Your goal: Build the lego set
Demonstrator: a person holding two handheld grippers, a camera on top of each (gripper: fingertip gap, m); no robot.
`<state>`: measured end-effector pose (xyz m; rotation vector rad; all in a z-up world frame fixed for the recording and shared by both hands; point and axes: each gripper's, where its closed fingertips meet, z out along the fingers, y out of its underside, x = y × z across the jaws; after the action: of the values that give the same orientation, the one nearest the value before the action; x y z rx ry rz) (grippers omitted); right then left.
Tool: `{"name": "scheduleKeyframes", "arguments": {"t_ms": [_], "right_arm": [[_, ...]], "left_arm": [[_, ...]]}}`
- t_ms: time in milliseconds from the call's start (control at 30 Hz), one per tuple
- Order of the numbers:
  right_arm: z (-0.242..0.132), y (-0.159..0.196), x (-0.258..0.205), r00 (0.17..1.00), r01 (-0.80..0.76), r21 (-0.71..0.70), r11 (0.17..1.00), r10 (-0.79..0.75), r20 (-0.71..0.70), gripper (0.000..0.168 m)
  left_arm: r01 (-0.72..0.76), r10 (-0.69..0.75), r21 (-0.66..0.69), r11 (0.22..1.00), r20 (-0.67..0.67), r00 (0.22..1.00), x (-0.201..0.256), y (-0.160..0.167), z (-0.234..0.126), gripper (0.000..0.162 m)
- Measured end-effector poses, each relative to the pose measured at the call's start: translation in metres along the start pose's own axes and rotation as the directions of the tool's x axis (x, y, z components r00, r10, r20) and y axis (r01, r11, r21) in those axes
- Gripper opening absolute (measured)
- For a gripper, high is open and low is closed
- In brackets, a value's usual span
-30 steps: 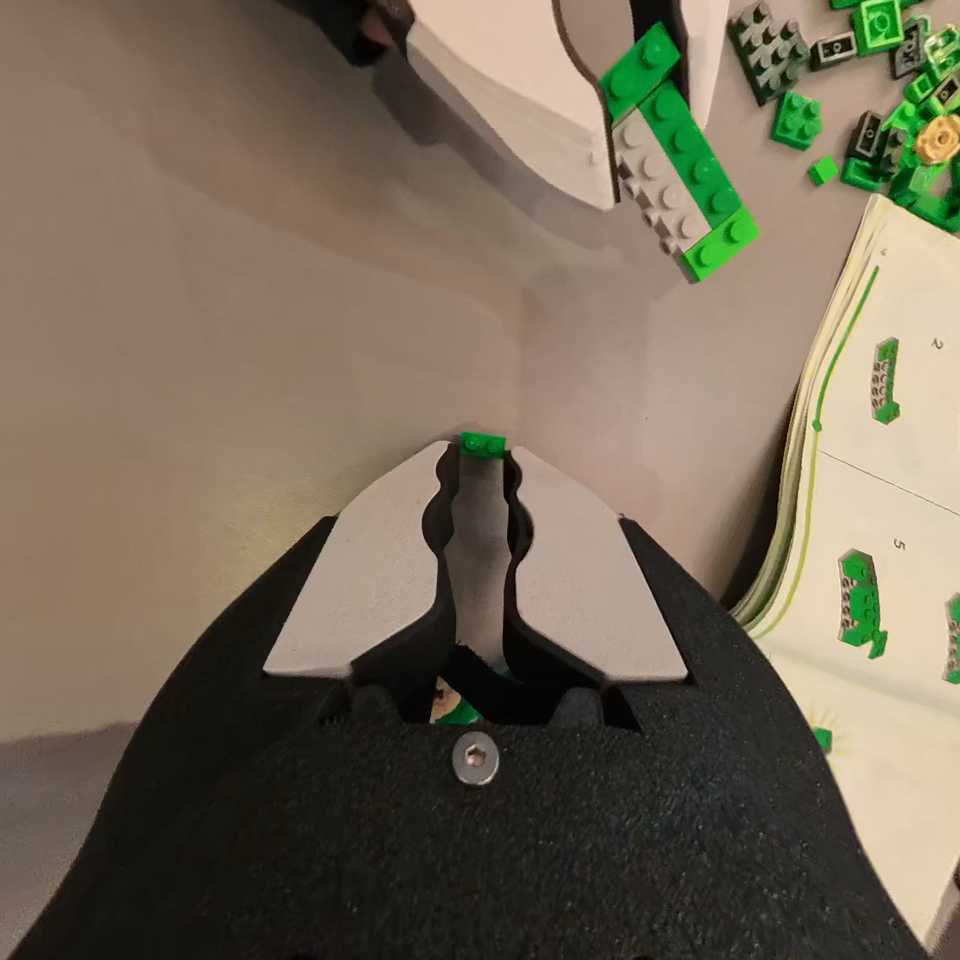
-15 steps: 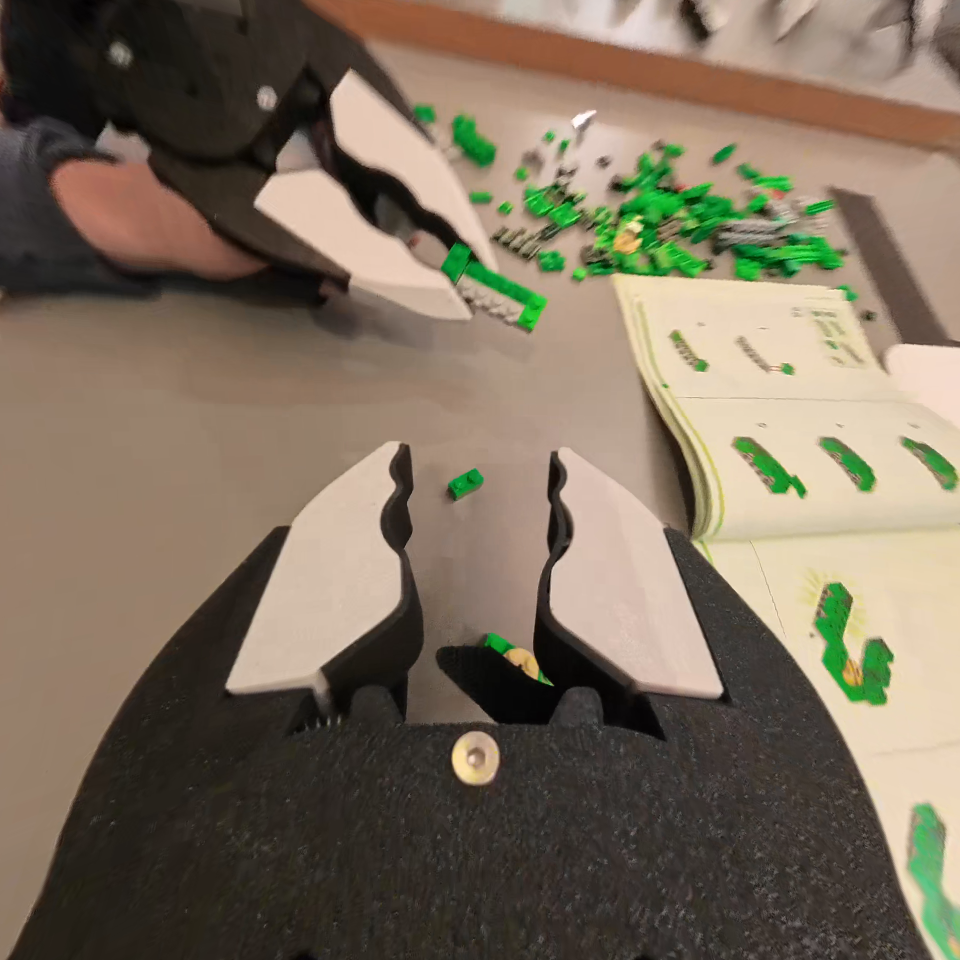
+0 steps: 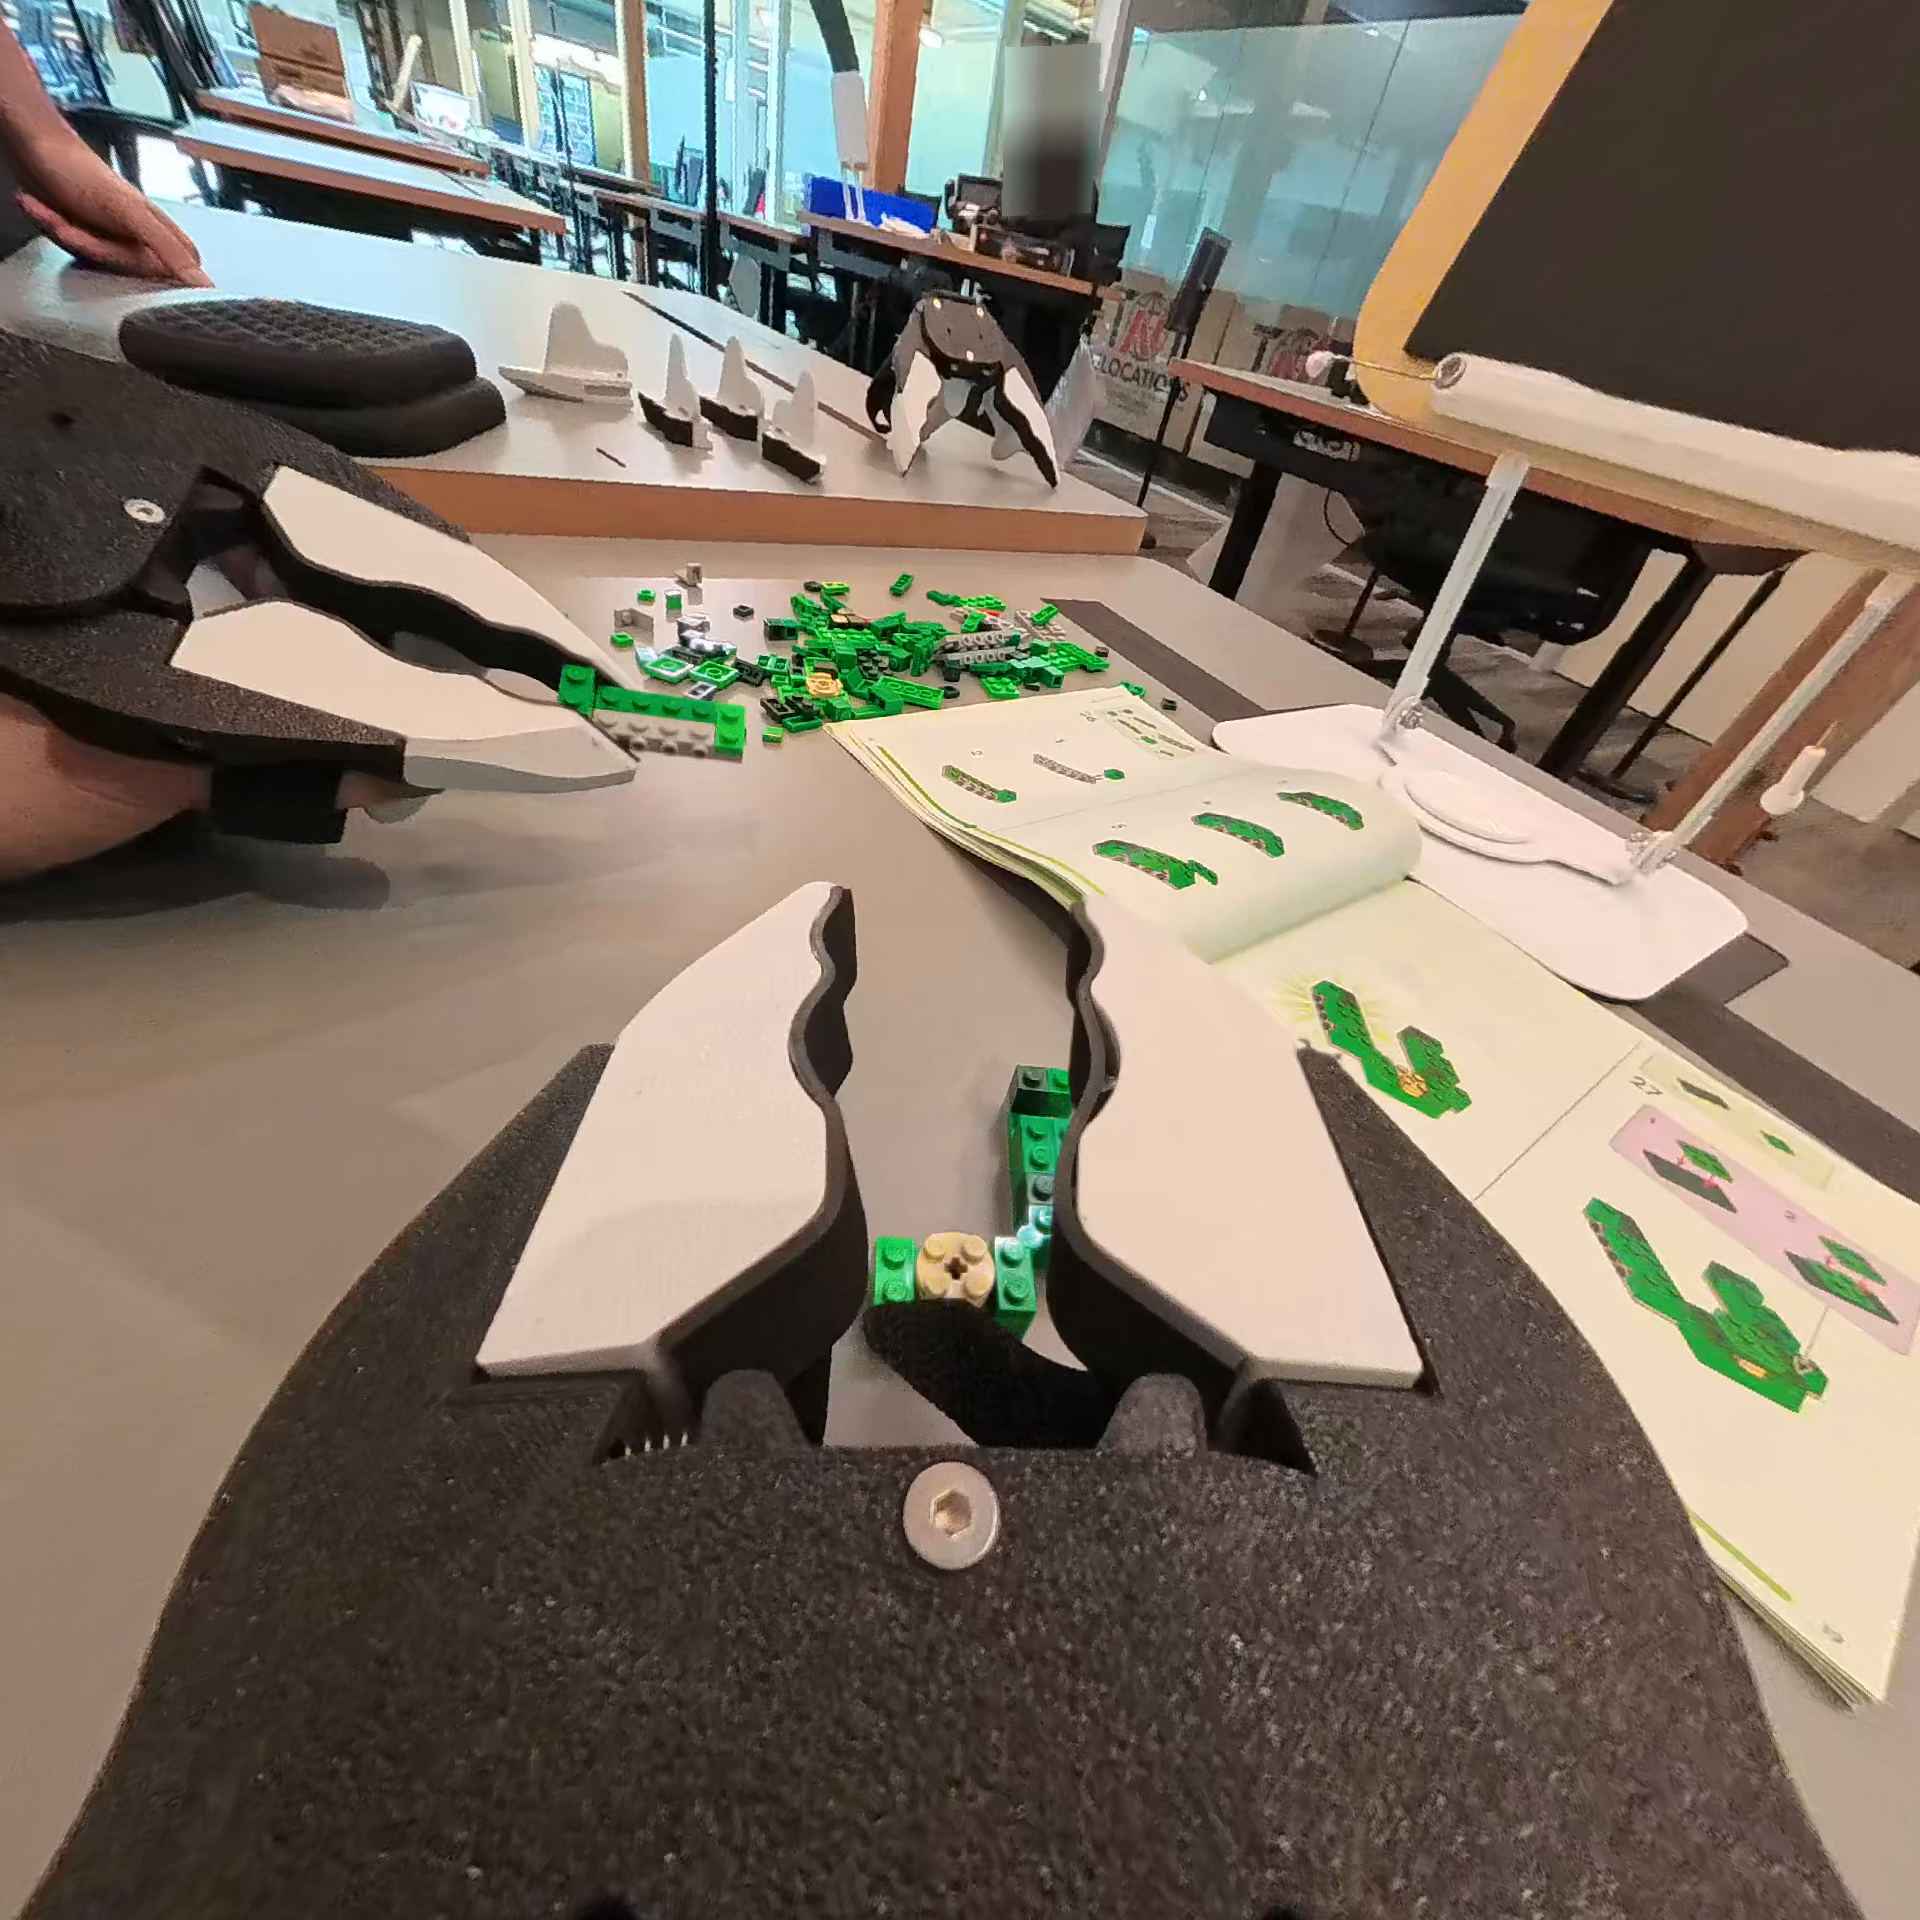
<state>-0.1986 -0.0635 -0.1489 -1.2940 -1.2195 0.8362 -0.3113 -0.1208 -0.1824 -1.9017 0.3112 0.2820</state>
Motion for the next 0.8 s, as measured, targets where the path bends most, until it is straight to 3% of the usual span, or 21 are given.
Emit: {"name": "scheduleKeyframes", "arguments": {"t_ms": [400, 800], "right_arm": [[0.000, -0.001, -0.013, 0.991, 0.132, 0.018, 0.991, -0.132, 0.007, 0.032], [0.000, 0.000, 0.000, 1.000, 0.019, 0.013, 1.000, -0.019, -0.013, 0.032]], "left_arm": [[-0.001, 0.000, 0.023, 1.000, 0.026, 1.000, -0.003, -0.002, -0.002, 0.018], [0.011, -0.011, 0.028, 1.000, -0.031, 0.999, 0.002, -0.003, -0.002, 0.018]]}}
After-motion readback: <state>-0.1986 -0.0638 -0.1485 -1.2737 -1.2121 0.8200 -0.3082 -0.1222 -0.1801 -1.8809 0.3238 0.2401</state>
